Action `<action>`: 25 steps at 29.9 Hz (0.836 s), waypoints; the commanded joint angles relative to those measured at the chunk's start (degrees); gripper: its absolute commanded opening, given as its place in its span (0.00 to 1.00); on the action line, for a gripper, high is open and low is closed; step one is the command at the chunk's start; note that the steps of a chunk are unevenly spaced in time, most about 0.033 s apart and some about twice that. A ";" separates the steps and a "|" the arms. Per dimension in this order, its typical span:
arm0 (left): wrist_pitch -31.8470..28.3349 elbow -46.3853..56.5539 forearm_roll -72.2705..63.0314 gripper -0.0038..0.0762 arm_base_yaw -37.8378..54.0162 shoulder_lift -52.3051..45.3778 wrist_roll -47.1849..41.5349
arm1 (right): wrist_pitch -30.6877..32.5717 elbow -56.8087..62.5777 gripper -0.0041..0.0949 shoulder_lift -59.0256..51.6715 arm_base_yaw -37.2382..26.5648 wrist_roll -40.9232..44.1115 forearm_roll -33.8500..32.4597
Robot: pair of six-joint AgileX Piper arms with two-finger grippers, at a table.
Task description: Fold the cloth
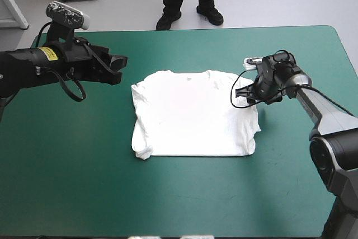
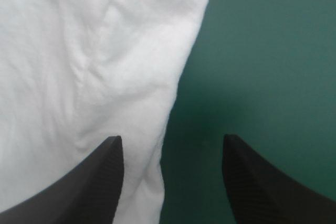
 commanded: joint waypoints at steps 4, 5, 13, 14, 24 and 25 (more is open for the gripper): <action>-3.30 -1.72 -1.42 0.54 -0.24 -1.44 -0.11 | -1.67 -1.90 0.56 0.21 -0.35 -1.44 3.30; -3.30 -1.72 -1.42 0.54 -0.24 -1.44 -0.11 | -1.50 -1.90 0.53 0.79 -0.35 -1.44 3.78; -3.30 -1.72 -1.42 0.54 -0.24 -1.44 -0.11 | -1.19 -2.02 0.03 3.58 -0.35 -1.68 5.93; -3.30 -1.72 -1.42 0.54 -0.24 -1.44 -0.11 | -1.07 -2.29 0.03 3.48 -0.35 -1.68 5.76; -1.96 -1.72 -1.42 0.54 -0.24 -1.44 -0.11 | 10.60 -15.53 0.03 3.47 -0.05 -4.34 5.17; -1.96 -1.72 -1.42 0.54 -0.24 -1.44 -0.11 | 11.43 -16.86 0.03 3.47 0.13 -4.86 5.76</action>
